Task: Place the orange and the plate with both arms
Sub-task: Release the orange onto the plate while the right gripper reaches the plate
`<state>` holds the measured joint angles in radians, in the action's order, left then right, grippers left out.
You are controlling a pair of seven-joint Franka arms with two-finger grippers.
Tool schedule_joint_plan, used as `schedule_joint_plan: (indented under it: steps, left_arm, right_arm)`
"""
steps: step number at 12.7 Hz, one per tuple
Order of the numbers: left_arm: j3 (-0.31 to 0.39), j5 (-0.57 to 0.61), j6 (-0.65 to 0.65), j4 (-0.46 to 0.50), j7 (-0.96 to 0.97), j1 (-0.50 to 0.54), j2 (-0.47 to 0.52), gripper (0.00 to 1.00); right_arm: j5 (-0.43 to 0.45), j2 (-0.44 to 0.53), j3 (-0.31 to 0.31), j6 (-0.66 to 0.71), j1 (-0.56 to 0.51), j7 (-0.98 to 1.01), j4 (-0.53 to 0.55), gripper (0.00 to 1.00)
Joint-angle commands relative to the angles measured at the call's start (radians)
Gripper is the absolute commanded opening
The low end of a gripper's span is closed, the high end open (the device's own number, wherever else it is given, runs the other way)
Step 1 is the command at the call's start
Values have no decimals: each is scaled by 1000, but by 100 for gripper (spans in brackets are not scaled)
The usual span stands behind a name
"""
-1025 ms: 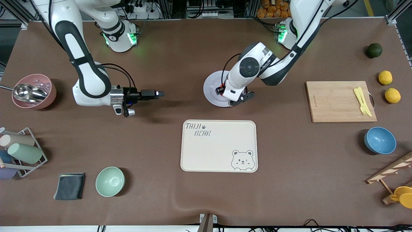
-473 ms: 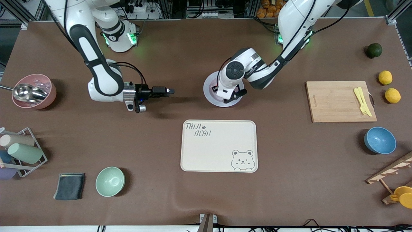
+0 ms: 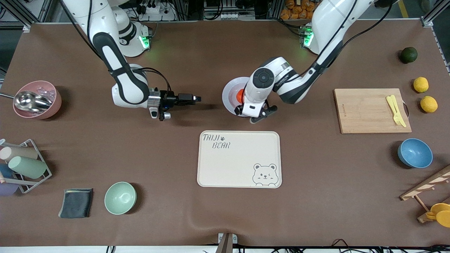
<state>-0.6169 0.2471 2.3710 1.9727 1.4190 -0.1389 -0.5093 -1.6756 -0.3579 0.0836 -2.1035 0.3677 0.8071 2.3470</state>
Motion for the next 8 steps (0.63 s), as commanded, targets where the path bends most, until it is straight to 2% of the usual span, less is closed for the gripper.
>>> schedule_joint_plan:
  steps: [1, 5, 6, 8]
  left_arm:
    - [11, 41, -161, -90, -20, 53, 147, 100]
    - [16, 44, -367, -302, -154, 145, 210, 100]
    - [16, 44, -396, -329, -199, 178, 227, 100]
    - [13, 44, -406, -348, -323, 260, 245, 100]
  right_arm:
    - [-84, 0, -5, -42, 63, 20, -6, 87]
    - [-141, -3, -5, -92, 131, 20, -11, 84]
    - [-144, -21, -4, -99, 134, 24, -15, 84]
    - [-249, -59, -5, -99, 178, 108, -35, 80]
